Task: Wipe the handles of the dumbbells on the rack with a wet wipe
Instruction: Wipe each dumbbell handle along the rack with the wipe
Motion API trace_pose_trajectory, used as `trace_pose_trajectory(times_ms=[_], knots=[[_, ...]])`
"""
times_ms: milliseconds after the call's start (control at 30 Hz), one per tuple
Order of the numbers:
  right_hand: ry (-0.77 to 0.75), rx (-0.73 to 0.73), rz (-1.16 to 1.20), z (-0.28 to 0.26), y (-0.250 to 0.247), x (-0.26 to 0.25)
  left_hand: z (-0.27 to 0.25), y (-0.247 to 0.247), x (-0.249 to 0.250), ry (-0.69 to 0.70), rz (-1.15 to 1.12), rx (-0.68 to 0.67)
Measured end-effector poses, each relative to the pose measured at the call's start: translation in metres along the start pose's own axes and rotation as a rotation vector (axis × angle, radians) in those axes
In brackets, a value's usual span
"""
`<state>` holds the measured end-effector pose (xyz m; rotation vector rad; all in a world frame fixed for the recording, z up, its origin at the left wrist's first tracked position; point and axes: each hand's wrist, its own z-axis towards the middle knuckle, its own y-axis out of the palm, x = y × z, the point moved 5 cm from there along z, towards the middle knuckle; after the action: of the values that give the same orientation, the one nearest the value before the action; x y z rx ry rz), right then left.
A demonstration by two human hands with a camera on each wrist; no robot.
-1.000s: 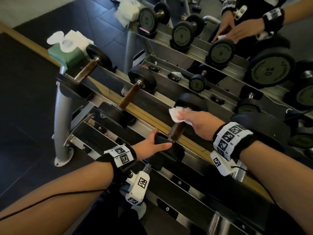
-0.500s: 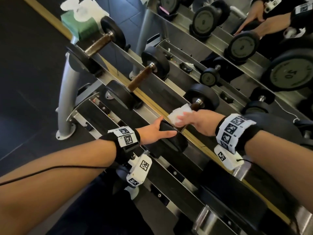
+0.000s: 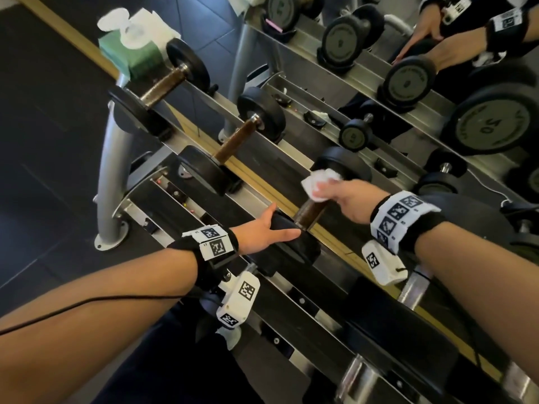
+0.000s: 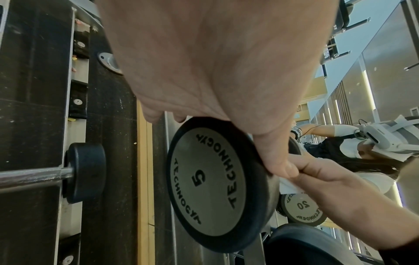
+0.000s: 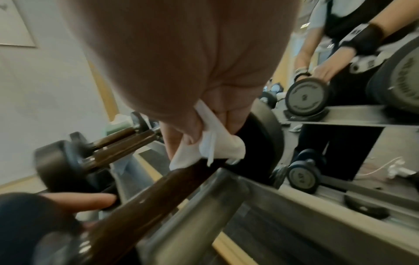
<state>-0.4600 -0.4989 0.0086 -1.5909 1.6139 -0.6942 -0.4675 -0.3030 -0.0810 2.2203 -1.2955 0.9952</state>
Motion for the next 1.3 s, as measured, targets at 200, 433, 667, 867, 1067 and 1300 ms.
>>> trace_pose_trajectory(times_ms=[200,433,667,867,1067,1300], knots=[[-0.053,-0.061,-0.013,-0.016,0.030,-0.033,-0.001,0.000,0.003,-0.010,0.032,0.003],[0.028,0.023,0.084,-0.012,0.017,-0.004,-0.007,-0.001,0.007,-0.007,0.033,-0.025],[-0.003,-0.008,0.174,-0.027,0.049,-0.033,-0.003,-0.001,0.004,-0.013,0.035,-0.017],[0.065,0.087,0.304,-0.029,0.038,-0.019,-0.004,-0.002,0.005,0.017,0.051,-0.020],[0.302,0.184,0.969,-0.031,0.049,-0.028,-0.004,-0.003,0.003,0.010,0.099,0.008],[0.353,0.171,1.258,-0.048,0.064,-0.032,0.000,-0.012,0.010,0.029,0.295,-0.001]])
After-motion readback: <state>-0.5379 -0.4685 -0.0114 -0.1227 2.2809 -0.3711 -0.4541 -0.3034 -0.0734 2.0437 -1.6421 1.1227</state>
